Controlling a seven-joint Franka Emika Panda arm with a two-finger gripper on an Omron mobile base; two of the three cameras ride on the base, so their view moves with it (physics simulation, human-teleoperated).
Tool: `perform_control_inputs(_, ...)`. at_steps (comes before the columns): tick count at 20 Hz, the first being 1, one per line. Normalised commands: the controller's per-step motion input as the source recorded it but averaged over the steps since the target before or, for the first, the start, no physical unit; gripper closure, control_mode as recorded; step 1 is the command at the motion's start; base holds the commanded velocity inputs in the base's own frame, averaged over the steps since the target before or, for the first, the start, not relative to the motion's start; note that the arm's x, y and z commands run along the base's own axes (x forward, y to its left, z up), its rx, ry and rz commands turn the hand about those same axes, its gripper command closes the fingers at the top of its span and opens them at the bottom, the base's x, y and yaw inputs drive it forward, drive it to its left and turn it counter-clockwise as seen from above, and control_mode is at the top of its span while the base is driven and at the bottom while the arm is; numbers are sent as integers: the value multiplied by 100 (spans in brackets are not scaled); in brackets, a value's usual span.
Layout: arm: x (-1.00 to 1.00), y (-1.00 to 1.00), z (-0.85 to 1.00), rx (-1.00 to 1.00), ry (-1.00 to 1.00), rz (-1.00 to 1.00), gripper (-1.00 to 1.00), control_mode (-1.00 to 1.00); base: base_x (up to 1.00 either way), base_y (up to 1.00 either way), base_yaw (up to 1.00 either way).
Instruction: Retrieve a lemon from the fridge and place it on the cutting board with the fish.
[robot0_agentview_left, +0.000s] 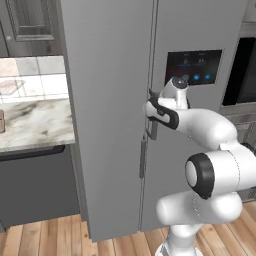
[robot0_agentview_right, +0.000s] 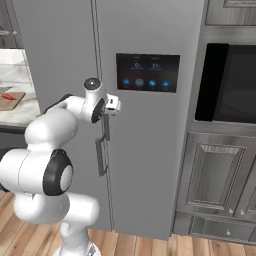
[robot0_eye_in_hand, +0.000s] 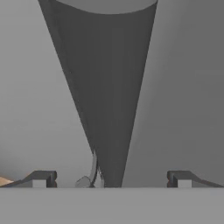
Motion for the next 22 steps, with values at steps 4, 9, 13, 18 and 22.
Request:
perform_control_inputs(4, 25, 0, -13, 0, -6, 0, -100, -100, 0, 0, 0)
perform_control_inputs(9, 24, 0, -7, 0, -8, 0, -100, -100, 0, 0, 0)
perform_control_inputs(13, 27, 0, -4, 0, -6, 0, -100, -100, 0, 0, 0)
perform_control_inputs(18, 26, 0, 0, 0, -2, 0, -100, -100, 0, 0, 0)
perform_control_inputs(22, 25, 0, 0, 0, 0, 0, 100, -100, 0, 0, 0)
